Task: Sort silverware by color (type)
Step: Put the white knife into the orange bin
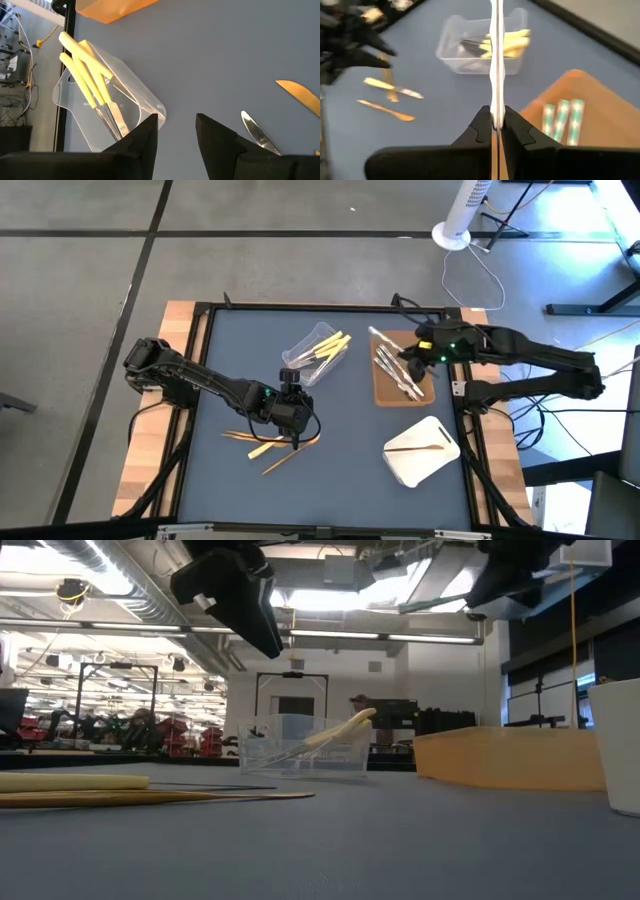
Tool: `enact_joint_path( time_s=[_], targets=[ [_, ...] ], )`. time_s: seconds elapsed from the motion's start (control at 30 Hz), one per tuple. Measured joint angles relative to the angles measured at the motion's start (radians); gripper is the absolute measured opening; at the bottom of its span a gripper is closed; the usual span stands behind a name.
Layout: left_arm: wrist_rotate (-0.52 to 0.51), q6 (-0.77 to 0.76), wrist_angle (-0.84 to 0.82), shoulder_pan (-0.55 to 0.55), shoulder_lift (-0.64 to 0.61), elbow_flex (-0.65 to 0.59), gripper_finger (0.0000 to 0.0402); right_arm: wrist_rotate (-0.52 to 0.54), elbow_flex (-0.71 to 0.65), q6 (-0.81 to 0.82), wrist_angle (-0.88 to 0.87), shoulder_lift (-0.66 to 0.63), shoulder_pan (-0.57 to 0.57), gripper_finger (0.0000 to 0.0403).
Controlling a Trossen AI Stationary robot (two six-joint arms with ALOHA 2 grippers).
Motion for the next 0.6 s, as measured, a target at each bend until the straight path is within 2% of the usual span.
enact_joint_path(
  time_s=[0.13, 0.43, 0.6],
  targets=[
    [0.0, -0.024, 0.0, 0.0, 0.0, 0.0, 0.0127, 0.055, -0.038, 0.006, 0.01, -0.039, 0.0, 0.001],
    [0.0, -0.026, 0.001, 0.0, 0.0, 0.0, 0.0127, 0.163, -0.265, 0.068, 0.091, -0.123, -0.001, 0.001],
    [0.0, -0.026, 0.002, 0.0, 0.0, 0.0, 0.0127, 0.174, -0.39, 0.111, 0.186, -0.16, -0.013, 0.001]
  ],
)
